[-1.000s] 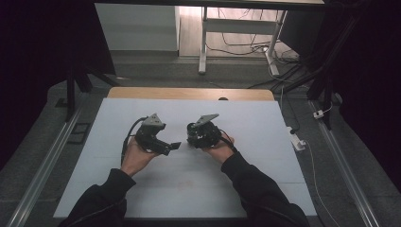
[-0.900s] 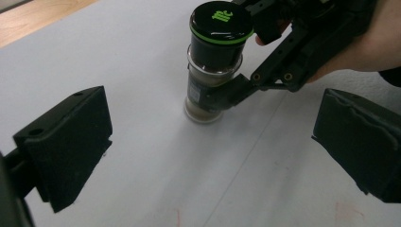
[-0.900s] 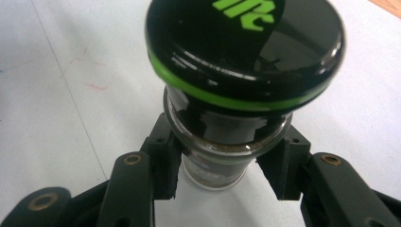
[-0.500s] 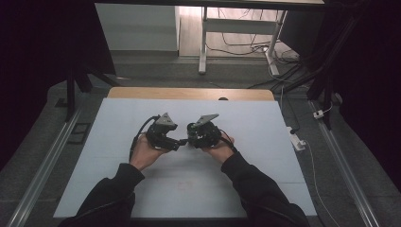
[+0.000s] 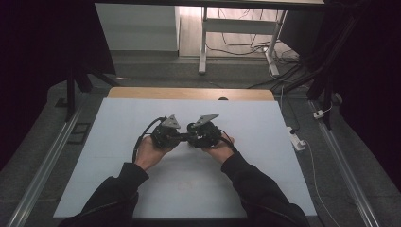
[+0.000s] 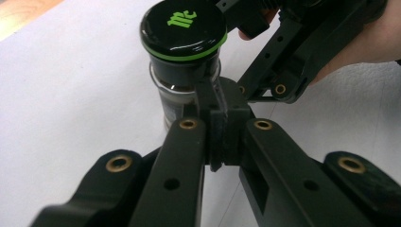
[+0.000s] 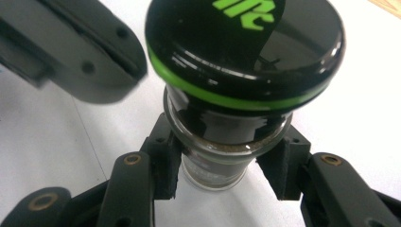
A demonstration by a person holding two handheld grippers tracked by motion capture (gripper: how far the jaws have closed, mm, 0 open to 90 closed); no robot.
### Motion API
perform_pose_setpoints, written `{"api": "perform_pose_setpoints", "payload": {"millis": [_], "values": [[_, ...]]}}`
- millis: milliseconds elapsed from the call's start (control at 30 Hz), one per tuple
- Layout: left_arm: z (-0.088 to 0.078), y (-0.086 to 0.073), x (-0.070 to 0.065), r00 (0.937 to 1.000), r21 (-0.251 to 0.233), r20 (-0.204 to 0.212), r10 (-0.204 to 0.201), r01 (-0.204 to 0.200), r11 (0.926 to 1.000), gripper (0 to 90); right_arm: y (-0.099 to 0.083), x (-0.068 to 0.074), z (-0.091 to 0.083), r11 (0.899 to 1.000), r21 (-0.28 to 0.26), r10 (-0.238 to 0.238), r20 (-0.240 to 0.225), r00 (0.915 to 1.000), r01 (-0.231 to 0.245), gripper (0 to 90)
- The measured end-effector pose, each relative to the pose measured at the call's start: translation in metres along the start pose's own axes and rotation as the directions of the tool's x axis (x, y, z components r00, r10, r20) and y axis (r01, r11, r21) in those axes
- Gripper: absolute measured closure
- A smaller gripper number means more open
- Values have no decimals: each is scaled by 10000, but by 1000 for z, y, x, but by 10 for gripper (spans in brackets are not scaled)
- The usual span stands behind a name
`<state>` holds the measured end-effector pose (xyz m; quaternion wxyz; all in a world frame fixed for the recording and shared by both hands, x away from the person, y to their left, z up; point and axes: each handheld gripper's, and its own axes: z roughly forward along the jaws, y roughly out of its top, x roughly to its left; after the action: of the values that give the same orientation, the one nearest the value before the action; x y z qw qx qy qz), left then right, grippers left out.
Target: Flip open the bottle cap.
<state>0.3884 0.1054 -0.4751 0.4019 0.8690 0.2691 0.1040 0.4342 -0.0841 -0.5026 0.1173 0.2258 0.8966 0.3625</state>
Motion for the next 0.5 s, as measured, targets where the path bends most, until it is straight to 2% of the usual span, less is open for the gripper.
{"api": "perform_pose_setpoints", "payload": {"millis": [267,500], "values": [[4,0,0,9999,-75,-136,-100,99,9999,885,0,0,0,10000,12,35,24,10000,-35,531],[-1,2,-1,9996,-222,-182,-196,192,9996,885,0,0,0,10000,1,54,26,10000,-54,531]]}}
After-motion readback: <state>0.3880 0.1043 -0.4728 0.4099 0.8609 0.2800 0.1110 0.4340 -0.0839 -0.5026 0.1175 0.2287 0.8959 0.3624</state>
